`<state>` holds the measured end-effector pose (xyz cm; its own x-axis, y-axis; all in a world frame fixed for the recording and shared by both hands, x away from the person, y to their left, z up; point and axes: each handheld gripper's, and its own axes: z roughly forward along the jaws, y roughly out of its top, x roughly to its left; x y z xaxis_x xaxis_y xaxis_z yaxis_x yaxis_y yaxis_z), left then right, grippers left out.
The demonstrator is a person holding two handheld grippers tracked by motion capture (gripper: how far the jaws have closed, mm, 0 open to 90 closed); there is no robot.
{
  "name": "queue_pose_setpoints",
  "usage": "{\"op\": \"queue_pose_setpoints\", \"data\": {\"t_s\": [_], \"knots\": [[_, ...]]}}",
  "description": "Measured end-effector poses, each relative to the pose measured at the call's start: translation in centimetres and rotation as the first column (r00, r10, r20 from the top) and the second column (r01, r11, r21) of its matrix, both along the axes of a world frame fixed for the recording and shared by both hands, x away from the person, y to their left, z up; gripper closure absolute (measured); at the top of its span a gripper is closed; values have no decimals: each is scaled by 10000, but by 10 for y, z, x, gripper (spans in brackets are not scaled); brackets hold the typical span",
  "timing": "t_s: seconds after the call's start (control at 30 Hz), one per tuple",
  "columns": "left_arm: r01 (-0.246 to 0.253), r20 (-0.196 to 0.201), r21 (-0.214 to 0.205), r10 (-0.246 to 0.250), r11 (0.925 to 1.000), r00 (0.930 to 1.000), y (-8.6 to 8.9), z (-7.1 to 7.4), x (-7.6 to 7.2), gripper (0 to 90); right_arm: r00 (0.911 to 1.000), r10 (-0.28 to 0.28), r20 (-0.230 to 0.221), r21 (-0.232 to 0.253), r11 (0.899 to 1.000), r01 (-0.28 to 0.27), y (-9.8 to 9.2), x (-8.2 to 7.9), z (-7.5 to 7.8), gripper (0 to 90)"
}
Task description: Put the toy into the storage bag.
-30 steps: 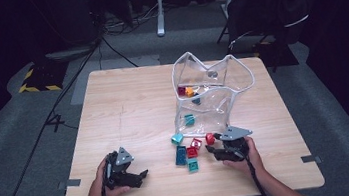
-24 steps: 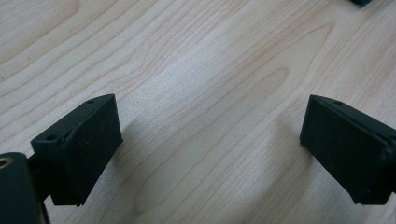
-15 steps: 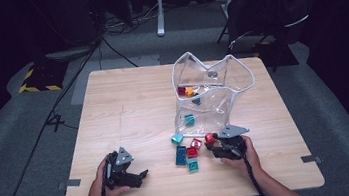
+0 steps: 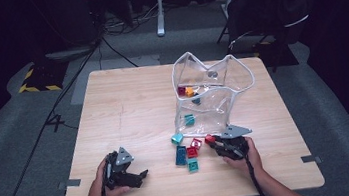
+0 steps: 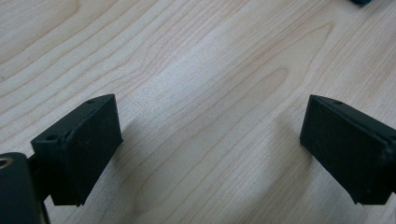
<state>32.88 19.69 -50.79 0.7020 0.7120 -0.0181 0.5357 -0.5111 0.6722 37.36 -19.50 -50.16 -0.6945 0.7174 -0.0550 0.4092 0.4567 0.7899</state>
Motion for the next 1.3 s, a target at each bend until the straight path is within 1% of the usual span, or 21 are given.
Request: {"op": "queue_pose_setpoints", "data": {"t_s": [0.07,0.13,0.3,0.33,0.53,0.67,0.73,0.83,0.93,1.1,1.2,1.3], "knots": [[-6,-2,-6,6,10000,10000,0,0,0,57,10000,33,-28,153,9999,-33,-2,-1,2,678],[7,7,3,-7,10000,10000,0,0,0,57,9999,121,113,45,9999,-121,-5,-3,4,678],[3,3,3,-3,10000,10000,0,0,0,57,9983,499,308,213,9985,-505,-16,-9,13,680],[7,6,6,-7,10000,10000,0,0,0,57,9974,600,397,183,9980,-607,-18,-10,15,680],[4,1,3,-4,10000,10000,0,0,0,57,9940,790,756,270,9963,-812,-35,-17,28,680],[1,-1,1,-1,10000,10000,0,0,0,57,9926,752,954,485,9956,-801,-46,-20,39,680],[-11,-9,-10,11,10000,10000,0,0,0,57,9915,709,1091,501,9958,-768,-51,-22,44,680],[-2,0,-1,2,10000,10000,0,0,0,57,9909,643,1185,692,9949,-729,-61,-24,53,680],[-12,-7,-9,12,10000,10000,0,0,0,57,9894,655,1294,725,9945,-753,-67,-26,60,680],[-2,-3,-3,2,10000,10000,0,0,0,57,9855,649,1565,719,9944,-769,-75,-29,72,680],[-1,11,17,1,10000,10000,0,0,0,56,9812,542,1854,864,9937,-712,-79,-31,79,680],[-4,12,15,4,10000,10000,0,0,0,56,9781,504,2018,820,9943,-682,-80,-33,84,680]]}}
